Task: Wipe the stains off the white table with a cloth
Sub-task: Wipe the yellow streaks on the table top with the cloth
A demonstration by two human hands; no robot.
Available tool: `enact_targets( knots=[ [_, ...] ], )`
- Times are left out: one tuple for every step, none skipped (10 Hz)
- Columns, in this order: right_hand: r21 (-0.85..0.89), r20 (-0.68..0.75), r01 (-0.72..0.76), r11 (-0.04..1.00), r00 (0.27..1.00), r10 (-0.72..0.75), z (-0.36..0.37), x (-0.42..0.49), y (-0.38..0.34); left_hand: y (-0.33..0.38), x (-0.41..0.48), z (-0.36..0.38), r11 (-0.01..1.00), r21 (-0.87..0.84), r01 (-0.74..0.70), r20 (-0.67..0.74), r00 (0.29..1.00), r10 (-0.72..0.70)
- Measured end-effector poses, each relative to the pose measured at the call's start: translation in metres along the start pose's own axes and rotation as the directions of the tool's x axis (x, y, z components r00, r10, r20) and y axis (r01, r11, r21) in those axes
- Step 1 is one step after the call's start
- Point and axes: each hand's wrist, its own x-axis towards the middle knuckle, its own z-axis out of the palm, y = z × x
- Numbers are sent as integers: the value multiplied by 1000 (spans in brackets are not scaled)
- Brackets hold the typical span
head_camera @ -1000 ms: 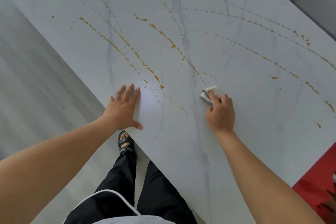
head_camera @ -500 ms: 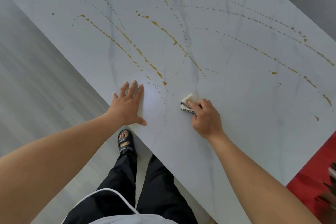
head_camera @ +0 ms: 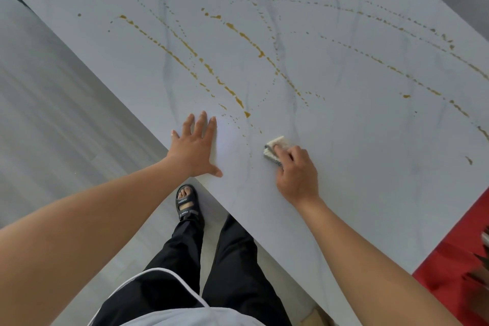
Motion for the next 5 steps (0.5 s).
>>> enact_targets(
  knots=[
    [29,104,183,983,977,-185,1,-5,-5,1,0,0,1000,7,0,-3,1000,0],
    [93,12,-90,992,996,89,1,-5,-1,0,0,1,1000,7,-2,-14,1000,2],
    [34,17,25,999,1000,-26,6,-15,-13,-1,-1,2,1000,3,-5,-17,1000,5],
    [17,137,240,971,961,-240,10,-24,-20,0,0,1,1000,0,-8,-17,1000,8],
    [45,91,122,991,988,-126,6,-23,-17,0,-1,2,1000,4,-8,-19,1000,8]
  ],
)
